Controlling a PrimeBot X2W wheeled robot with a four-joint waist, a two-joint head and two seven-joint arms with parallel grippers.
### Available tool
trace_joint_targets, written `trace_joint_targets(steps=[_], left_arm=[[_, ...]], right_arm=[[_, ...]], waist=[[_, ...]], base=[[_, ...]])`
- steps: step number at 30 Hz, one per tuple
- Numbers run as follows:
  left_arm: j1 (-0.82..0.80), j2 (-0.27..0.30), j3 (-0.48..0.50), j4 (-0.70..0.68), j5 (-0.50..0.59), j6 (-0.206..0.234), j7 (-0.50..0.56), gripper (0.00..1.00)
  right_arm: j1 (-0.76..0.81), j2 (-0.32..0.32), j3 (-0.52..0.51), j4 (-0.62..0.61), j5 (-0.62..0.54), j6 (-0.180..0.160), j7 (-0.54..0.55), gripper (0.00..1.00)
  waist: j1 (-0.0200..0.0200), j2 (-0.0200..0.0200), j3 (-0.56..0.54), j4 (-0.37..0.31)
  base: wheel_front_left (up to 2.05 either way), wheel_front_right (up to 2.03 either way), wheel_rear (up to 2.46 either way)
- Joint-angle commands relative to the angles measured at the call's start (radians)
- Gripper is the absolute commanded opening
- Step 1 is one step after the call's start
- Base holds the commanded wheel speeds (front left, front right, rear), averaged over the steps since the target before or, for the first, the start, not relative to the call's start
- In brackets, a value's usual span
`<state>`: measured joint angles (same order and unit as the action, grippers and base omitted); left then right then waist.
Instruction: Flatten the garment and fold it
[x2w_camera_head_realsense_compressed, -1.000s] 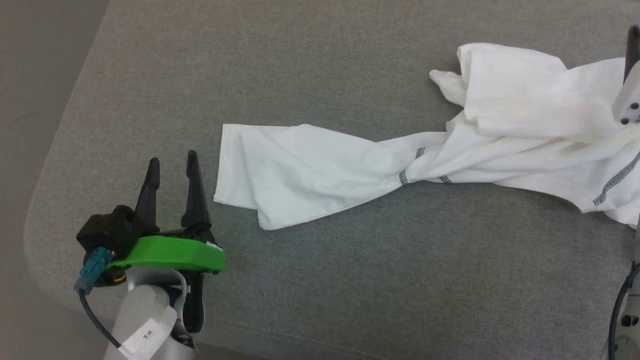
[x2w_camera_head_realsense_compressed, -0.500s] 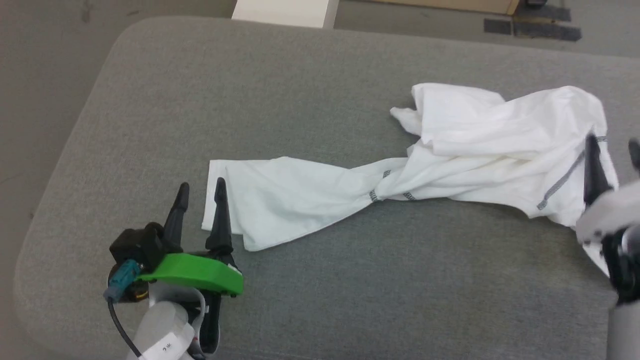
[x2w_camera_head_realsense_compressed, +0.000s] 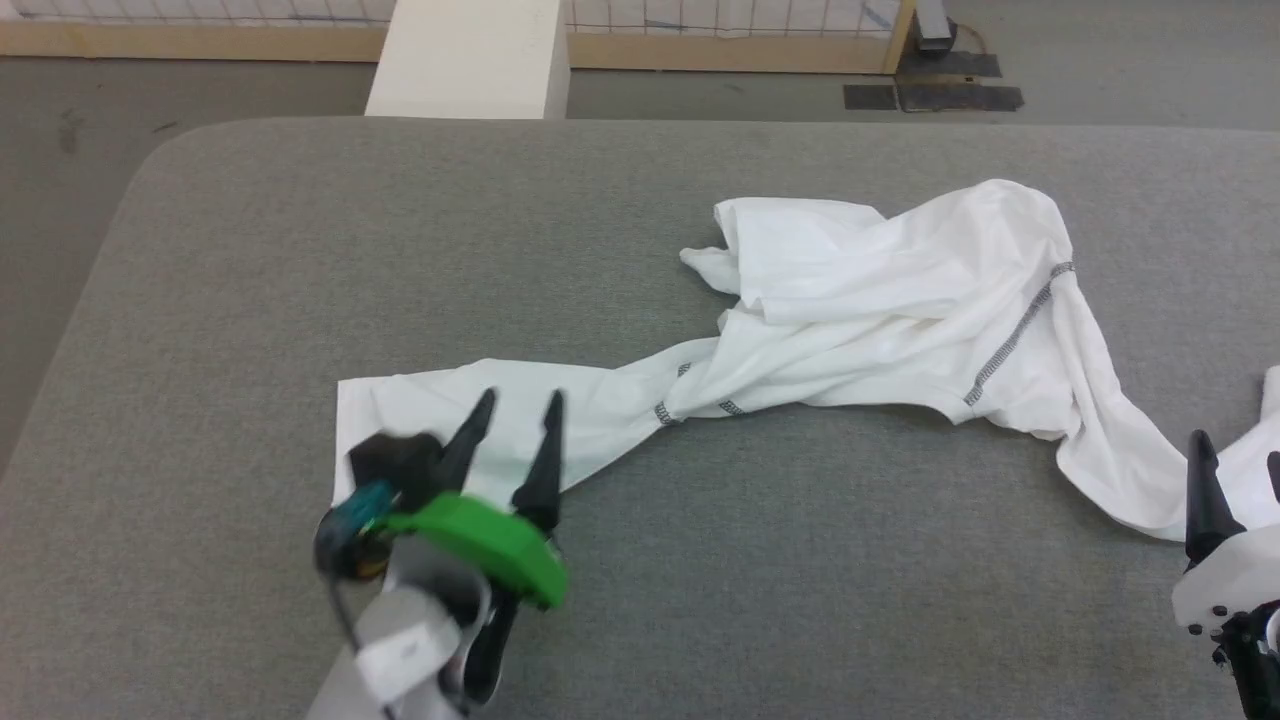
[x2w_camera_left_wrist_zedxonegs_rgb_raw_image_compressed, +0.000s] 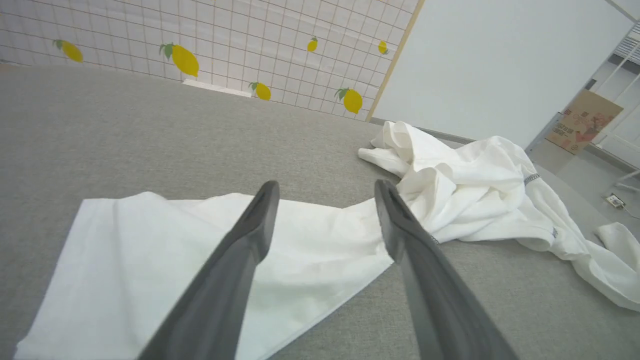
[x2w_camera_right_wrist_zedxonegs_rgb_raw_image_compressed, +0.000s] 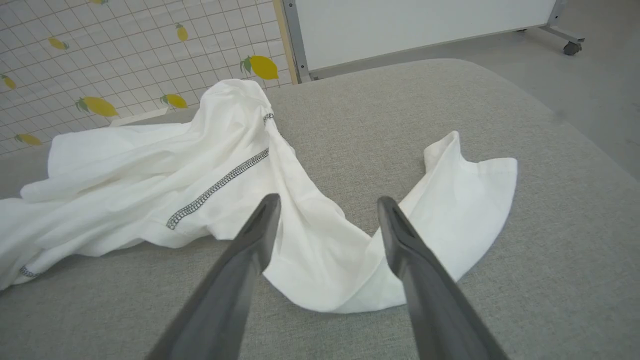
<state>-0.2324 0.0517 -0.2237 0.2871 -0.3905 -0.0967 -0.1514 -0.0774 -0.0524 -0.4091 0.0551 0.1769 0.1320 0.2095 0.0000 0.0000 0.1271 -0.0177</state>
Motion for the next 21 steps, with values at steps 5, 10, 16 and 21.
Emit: trace_joint_targets(steps=[5, 10, 16, 21], left_arm=[[-0.189, 0.002, -0.135, 0.088, -0.018, -0.027, 0.274, 1.0], [-0.312, 0.023, -0.24, 0.167, -0.029, -0.032, 0.514, 1.0], [-0.372, 0.05, -0.252, 0.242, 0.014, 0.008, 0.545, 1.0], [-0.385, 0.038, -0.254, 0.286, -0.009, 0.004, 0.53, 0.21]], right_arm=[[-0.007, 0.002, 0.008, -0.021, 0.017, -0.001, -0.007, 1.0], [-0.023, 0.002, 0.014, -0.014, 0.035, -0.001, -0.017, 1.0], [-0.032, 0.002, 0.016, 0.008, 0.056, -0.001, -0.037, 1.0], [-0.041, 0.002, 0.007, 0.024, 0.065, -0.001, -0.051, 1.0]], waist=[[0.0, 0.0, 0.034, -0.037], [0.0, 0.0, 0.068, -0.059], [0.0, 0.0, 0.102, -0.078], [0.0, 0.0, 0.12, -0.08]], base=[[0.0, 0.0, 0.0], [0.0, 0.0, 0.0], [0.0, 0.0, 0.0], [0.0, 0.0, 0.0]])
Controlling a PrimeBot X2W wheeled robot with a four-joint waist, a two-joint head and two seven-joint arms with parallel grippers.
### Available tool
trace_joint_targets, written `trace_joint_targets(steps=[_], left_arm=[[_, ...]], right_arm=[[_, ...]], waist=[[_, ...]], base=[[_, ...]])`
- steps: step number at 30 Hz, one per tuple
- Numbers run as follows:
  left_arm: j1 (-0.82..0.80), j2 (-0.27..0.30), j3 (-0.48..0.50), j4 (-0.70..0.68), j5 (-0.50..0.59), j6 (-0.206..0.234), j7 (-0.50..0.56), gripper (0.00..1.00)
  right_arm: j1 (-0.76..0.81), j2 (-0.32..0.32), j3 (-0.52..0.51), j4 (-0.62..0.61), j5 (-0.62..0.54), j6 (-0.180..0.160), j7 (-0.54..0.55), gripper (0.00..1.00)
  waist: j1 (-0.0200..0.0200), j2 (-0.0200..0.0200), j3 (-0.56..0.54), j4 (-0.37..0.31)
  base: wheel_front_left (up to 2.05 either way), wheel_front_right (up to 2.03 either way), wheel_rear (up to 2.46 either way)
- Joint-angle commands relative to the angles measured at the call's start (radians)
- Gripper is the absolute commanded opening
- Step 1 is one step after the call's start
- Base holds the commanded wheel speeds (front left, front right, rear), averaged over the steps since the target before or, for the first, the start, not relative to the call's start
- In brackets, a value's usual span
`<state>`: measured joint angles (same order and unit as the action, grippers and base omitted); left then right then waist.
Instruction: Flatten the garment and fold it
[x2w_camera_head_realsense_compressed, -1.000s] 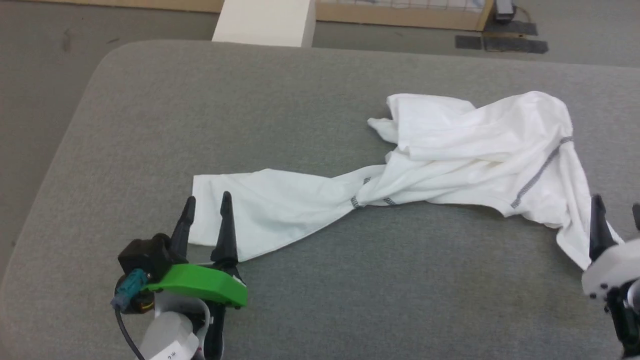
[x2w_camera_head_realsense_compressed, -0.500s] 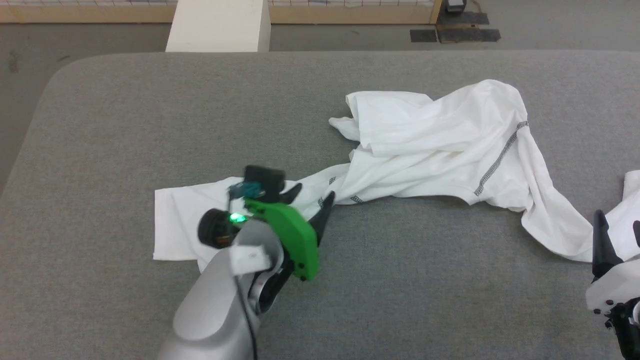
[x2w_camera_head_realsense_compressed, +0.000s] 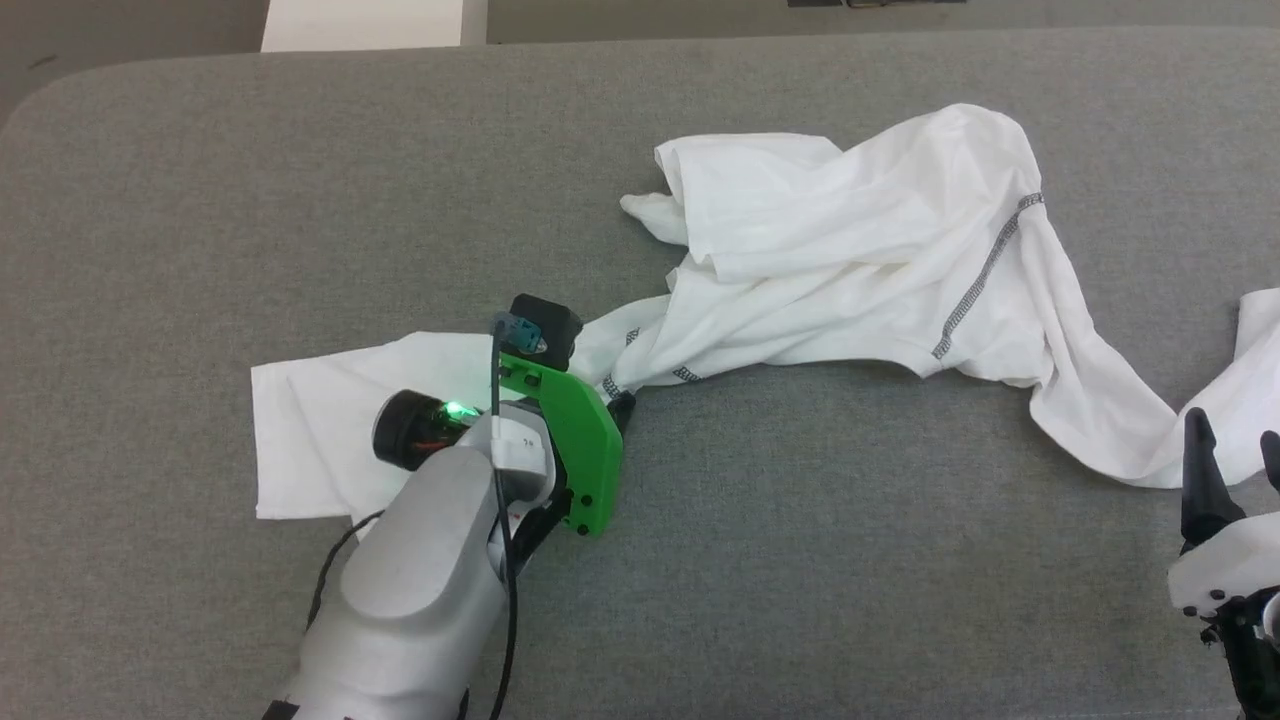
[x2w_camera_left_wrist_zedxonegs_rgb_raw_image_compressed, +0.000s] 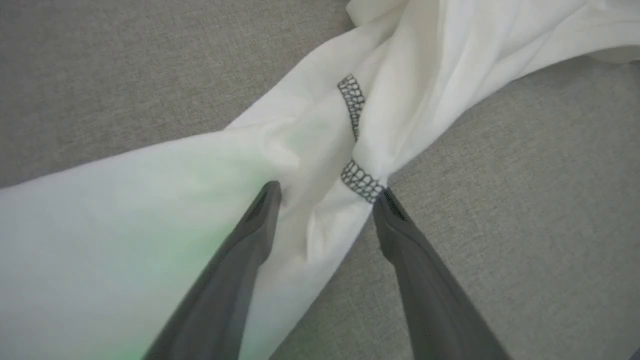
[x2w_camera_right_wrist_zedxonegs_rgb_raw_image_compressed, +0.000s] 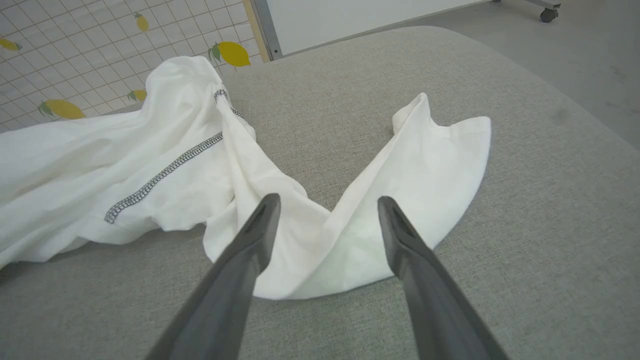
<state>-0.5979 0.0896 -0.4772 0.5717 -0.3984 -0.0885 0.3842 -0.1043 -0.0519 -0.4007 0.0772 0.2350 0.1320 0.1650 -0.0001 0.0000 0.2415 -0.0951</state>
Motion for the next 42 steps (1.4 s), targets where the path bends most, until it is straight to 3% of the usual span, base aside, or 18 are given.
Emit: trace_joint_targets(steps=[1, 8, 16, 23, 24, 25, 33, 42], left_arm=[[-0.021, -0.002, -0.002, 0.008, -0.005, -0.006, -0.01, 0.0], [-0.064, -0.009, 0.061, 0.01, -0.087, -0.004, -0.027, 0.0], [-0.214, 0.063, 0.15, -0.007, -0.1, 0.063, -0.004, 0.0], [-0.328, 0.094, 0.173, 0.101, -0.09, 0.098, 0.002, 0.0], [-0.337, 0.095, 0.175, 0.116, -0.089, 0.1, -0.007, 0.44], [-0.344, 0.098, 0.174, 0.127, -0.085, 0.101, -0.018, 1.0], [-0.331, 0.093, 0.147, 0.219, -0.049, 0.07, -0.206, 1.0], [-0.24, 0.075, 0.217, 0.202, -0.13, 0.029, -0.419, 1.0]], right_arm=[[-0.016, 0.002, -0.002, 0.004, 0.008, -0.001, -0.009, 1.0], [-0.03, 0.002, -0.005, 0.019, 0.006, -0.001, -0.021, 1.0], [-0.057, 0.002, 0.029, 0.022, 0.013, -0.001, -0.021, 1.0], [-0.091, 0.002, 0.075, 0.011, 0.011, -0.001, -0.02, 1.0], [-0.094, 0.002, 0.082, 0.01, 0.01, -0.001, -0.02, 1.0], [-0.096, 0.002, 0.088, 0.01, 0.011, -0.001, -0.021, 1.0], [-0.098, 0.002, 0.116, 0.012, 0.012, -0.001, -0.026, 1.0], [-0.068, 0.002, 0.145, -0.047, -0.019, -0.001, 0.021, 1.0]], waist=[[0.0001, 0.0, 0.008, -0.002], [0.0001, 0.0, 0.016, 0.008], [0.0001, 0.0, 0.064, -0.015], [0.0001, 0.0, 0.148, -0.068], [0.0001, 0.0, 0.155, -0.073], [0.0001, 0.0, 0.16, -0.076], [0.0001, 0.0, 0.139, -0.05], [0.0001, 0.0, 0.023, 0.039]], base=[[0.0, 0.0, 0.0], [0.0, 0.0, 0.0], [0.0, 0.0, 0.0], [0.0, 0.0, 0.0], [0.0, 0.0, 0.0], [0.0, 0.0, 0.0], [0.0, 0.0, 0.0], [0.0, 0.0, 0.0]])
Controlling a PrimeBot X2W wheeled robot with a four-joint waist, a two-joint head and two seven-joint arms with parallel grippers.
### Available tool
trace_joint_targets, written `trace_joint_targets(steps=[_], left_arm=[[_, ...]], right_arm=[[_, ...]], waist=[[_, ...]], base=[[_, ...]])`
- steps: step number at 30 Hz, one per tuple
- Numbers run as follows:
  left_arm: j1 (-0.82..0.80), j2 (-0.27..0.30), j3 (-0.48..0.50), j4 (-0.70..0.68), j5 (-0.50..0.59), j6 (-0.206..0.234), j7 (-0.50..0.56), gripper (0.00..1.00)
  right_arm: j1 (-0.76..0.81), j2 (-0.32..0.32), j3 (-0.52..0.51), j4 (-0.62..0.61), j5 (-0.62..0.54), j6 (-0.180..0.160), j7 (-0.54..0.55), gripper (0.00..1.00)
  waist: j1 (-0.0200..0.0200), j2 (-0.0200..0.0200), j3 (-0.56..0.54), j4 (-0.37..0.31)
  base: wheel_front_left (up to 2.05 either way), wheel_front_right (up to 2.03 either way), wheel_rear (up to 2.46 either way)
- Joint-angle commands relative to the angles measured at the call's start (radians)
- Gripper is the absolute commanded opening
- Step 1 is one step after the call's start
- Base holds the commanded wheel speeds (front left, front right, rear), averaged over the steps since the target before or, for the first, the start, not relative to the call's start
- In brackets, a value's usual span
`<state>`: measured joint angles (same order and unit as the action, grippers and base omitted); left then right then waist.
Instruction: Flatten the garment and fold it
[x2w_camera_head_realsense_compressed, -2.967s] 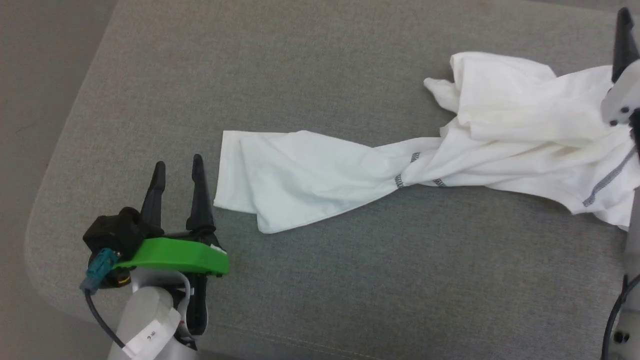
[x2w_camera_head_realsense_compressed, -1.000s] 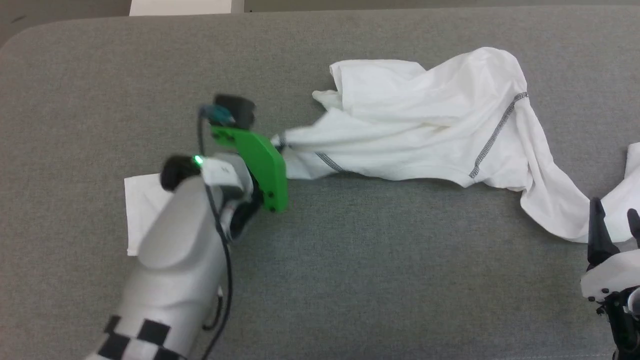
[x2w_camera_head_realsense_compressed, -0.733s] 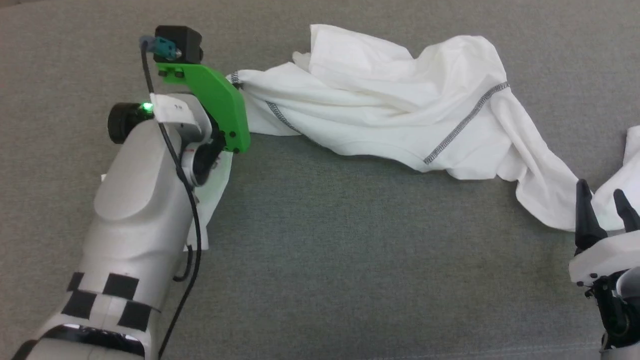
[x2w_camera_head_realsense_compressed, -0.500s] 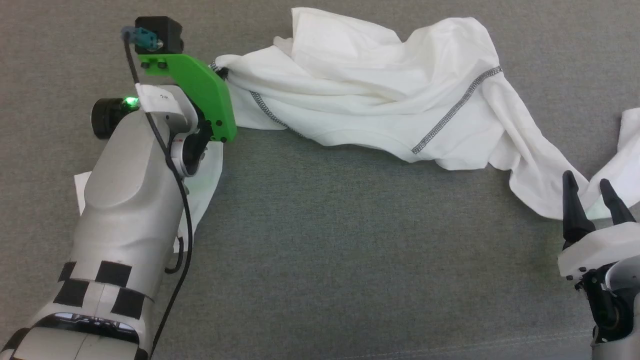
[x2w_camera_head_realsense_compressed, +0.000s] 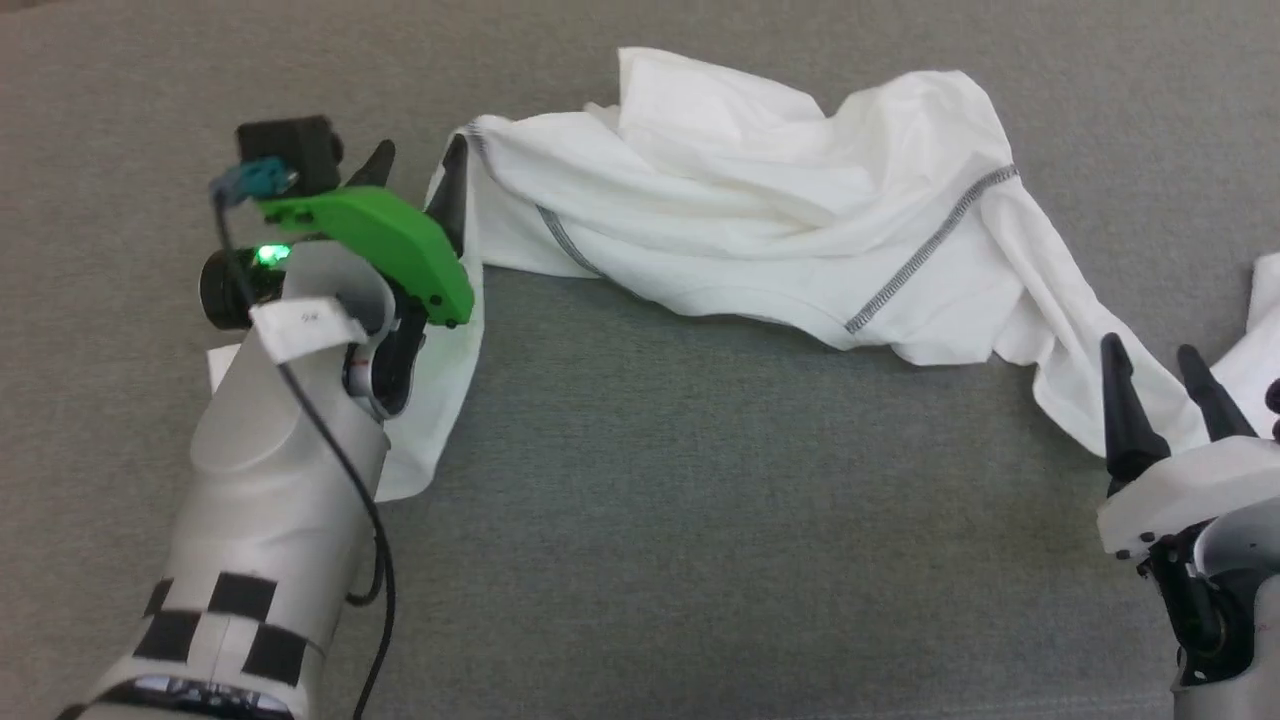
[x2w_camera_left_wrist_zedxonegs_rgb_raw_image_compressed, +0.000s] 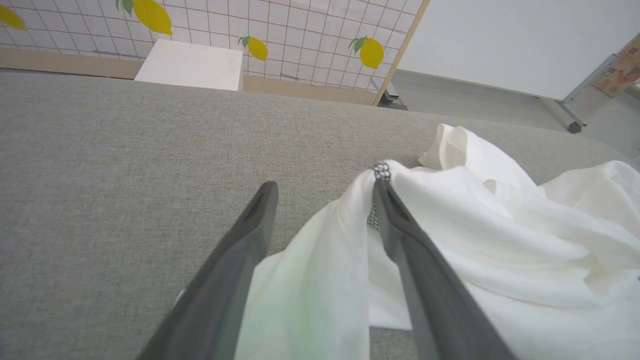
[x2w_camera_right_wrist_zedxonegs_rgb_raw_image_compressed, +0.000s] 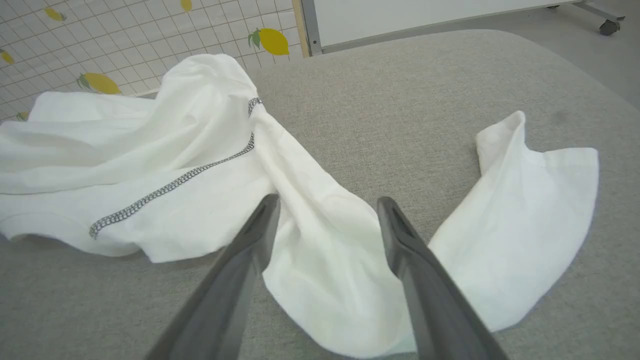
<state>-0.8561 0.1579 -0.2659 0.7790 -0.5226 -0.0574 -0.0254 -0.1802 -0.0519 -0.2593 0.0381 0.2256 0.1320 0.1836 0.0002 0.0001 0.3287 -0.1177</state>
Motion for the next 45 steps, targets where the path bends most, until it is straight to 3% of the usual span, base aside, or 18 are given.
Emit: trace_joint_targets(steps=[1, 9, 16, 25, 26, 27, 28, 33, 39, 42, 45], left_arm=[[0.042, 0.013, 0.017, -0.028, -0.012, 0.001, -0.035, 1.0], [0.305, 0.039, 0.08, -0.264, -0.021, 0.076, -0.195, 1.0], [0.535, 0.013, 0.111, -0.46, -0.046, 0.147, -0.209, 1.0], [0.577, 0.012, 0.107, -0.557, -0.055, 0.174, -0.18, 1.0], [0.578, 0.012, 0.106, -0.562, -0.056, 0.175, -0.18, 1.0], [0.579, 0.012, 0.104, -0.566, -0.056, 0.175, -0.178, 1.0], [0.581, 0.012, 0.102, -0.569, -0.056, 0.175, -0.177, 1.0], [0.585, 0.015, 0.093, -0.573, -0.057, 0.171, -0.17, 1.0], [0.589, 0.021, 0.079, -0.569, -0.056, 0.167, -0.159, 1.0], [0.596, 0.02, 0.073, -0.57, -0.055, 0.17, -0.154, 1.0], [0.599, 0.019, 0.065, -0.57, -0.057, 0.17, -0.147, 1.0]], right_arm=[[0.012, 0.002, 0.013, -0.02, -0.012, -0.001, 0.016, 1.0], [-0.004, 0.0, 0.135, -0.036, -0.096, -0.001, 0.24, 1.0], [-0.122, -0.071, 0.24, 0.072, -0.214, -0.001, 0.455, 1.0], [-0.212, -0.115, 0.295, 0.209, -0.258, -0.001, 0.508, 1.0], [-0.218, -0.116, 0.296, 0.218, -0.254, -0.001, 0.505, 0.47], [-0.222, -0.117, 0.301, 0.221, -0.25, -0.001, 0.497, 0.05], [-0.226, -0.12, 0.308, 0.223, -0.242, -0.001, 0.487, 0.0], [-0.208, -0.163, 0.368, 0.188, -0.144, -0.001, 0.528, 0.0], [-0.116, -0.317, 0.434, -0.001, 0.082, -0.001, 0.742, 0.0], [-0.046, -0.394, 0.396, -0.112, 0.199, -0.001, 0.896, 0.0], [0.023, -0.438, 0.304, -0.176, 0.247, -0.001, 1.026, 0.0]], waist=[[-0.0002, -0.0001, -0.075, 0.071], [-0.0002, -0.0001, -0.105, 0.124], [-0.0002, -0.0001, -0.072, 0.161], [-0.0002, -0.0001, -0.033, 0.187], [-0.0002, -0.0001, -0.031, 0.188], [-0.0002, -0.0001, -0.03, 0.188], [-0.0002, -0.0001, -0.03, 0.188], [-0.0002, -0.0001, -0.043, 0.182], [-0.0002, -0.0001, -0.078, 0.171], [-0.0002, -0.0001, -0.095, 0.164], [-0.0002, -0.0001, -0.107, 0.16]], base=[[0.0, 0.0, 0.0], [0.0, 0.0, 0.0], [0.0, 0.0, 0.0], [0.0, 0.0, 0.0], [0.0, 0.0, 0.0], [0.0, 0.0, 0.0], [0.0, 0.0, 0.0], [0.0, 0.0, 0.0], [0.0, 0.0, 0.0], [0.0, 0.0, 0.0], [0.0, 0.0, 0.0]])
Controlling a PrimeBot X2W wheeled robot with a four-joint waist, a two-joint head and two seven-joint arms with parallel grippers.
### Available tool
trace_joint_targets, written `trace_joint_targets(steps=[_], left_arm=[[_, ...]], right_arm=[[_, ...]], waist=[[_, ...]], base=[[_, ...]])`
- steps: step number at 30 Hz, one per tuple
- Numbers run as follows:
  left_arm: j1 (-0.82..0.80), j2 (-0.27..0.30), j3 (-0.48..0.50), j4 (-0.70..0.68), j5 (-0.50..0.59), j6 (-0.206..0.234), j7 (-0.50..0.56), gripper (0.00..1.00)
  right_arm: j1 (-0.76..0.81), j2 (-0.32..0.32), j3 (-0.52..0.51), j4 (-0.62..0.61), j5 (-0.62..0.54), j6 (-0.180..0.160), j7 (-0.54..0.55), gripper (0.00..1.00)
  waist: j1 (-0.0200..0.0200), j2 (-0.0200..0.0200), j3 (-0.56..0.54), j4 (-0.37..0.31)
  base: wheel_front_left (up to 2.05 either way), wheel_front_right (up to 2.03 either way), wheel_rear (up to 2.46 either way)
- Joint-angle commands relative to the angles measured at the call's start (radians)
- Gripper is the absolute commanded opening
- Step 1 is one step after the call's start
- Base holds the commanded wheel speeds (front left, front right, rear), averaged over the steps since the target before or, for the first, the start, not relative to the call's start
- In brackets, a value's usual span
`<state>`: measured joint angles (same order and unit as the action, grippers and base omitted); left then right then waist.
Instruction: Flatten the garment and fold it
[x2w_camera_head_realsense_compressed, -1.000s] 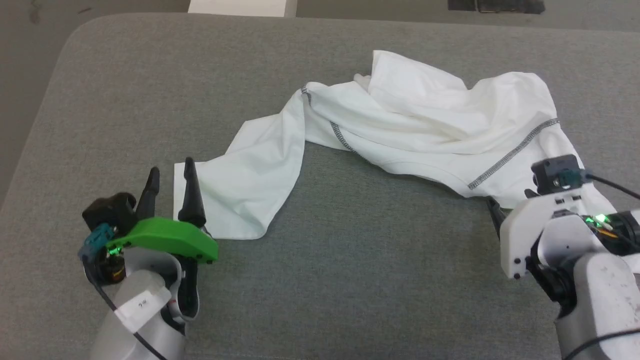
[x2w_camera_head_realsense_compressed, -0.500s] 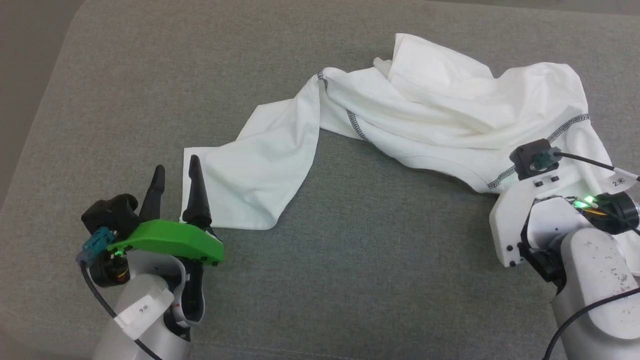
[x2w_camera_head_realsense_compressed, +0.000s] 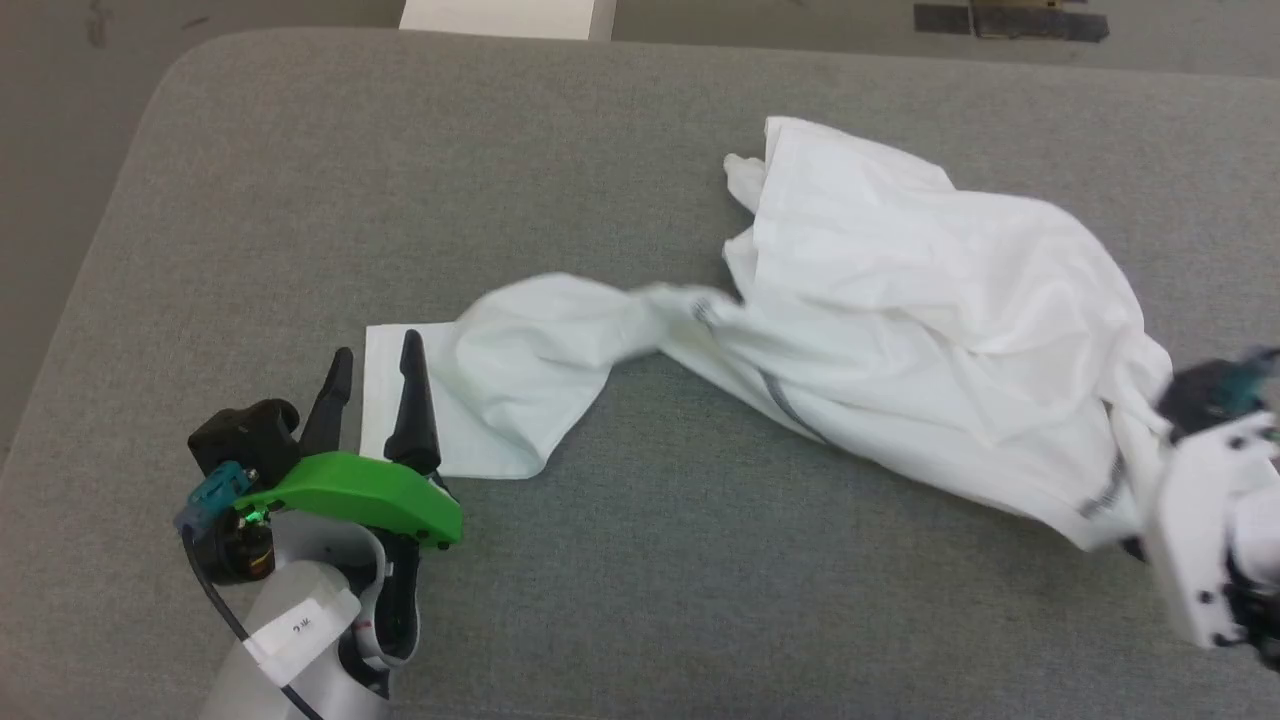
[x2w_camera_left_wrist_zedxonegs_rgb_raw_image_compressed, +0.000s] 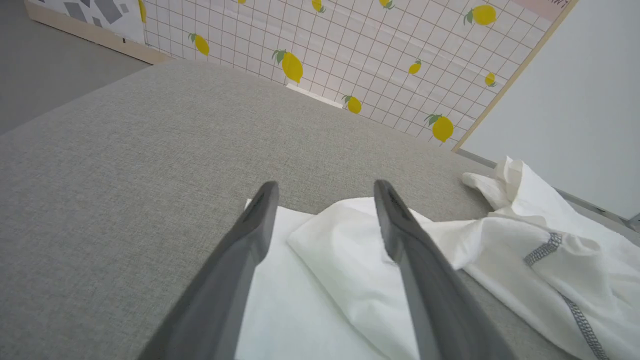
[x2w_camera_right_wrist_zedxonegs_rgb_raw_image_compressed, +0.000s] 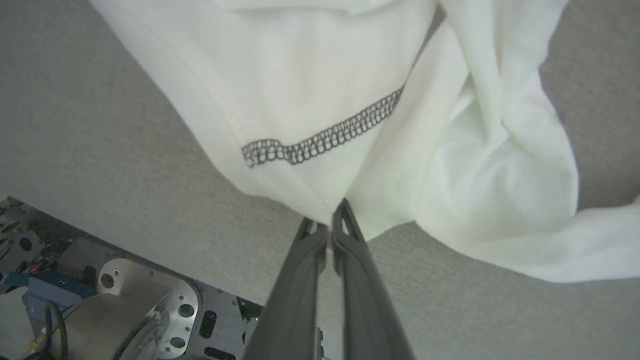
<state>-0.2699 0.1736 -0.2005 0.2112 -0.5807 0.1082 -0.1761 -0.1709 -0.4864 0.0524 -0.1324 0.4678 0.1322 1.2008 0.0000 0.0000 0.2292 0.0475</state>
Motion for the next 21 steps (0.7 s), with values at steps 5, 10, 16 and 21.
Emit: trace_joint_targets(steps=[5, 10, 16, 21], left_arm=[[0.014, 0.003, -0.013, 0.006, -0.002, -0.001, 0.016, 1.0], [0.015, 0.005, -0.04, 0.016, 0.001, -0.01, 0.044, 1.0], [0.012, 0.014, -0.098, 0.032, 0.014, -0.029, 0.118, 1.0], [0.014, 0.02, -0.14, 0.082, 0.008, -0.002, 0.268, 1.0]], right_arm=[[0.093, 0.023, -0.131, -0.051, 0.018, -0.002, 0.12, 0.0], [0.1, 0.101, -0.181, -0.088, 0.004, -0.002, 0.013, 1.0], [0.049, 0.224, -0.28, -0.133, 0.036, -0.002, -0.215, 1.0], [0.04, 0.283, -0.352, -0.128, -0.013, -0.002, -0.37, 1.0]], waist=[[0.0, 0.0, -0.022, -0.005], [0.0, 0.0, -0.036, -0.002], [0.0, 0.0, -0.061, -0.005], [0.0, 0.0, -0.071, -0.015]], base=[[0.0, 0.0, 0.0], [0.0, 0.0, 0.0], [0.0, 0.0, 0.0], [0.0, 0.0, 0.0]])
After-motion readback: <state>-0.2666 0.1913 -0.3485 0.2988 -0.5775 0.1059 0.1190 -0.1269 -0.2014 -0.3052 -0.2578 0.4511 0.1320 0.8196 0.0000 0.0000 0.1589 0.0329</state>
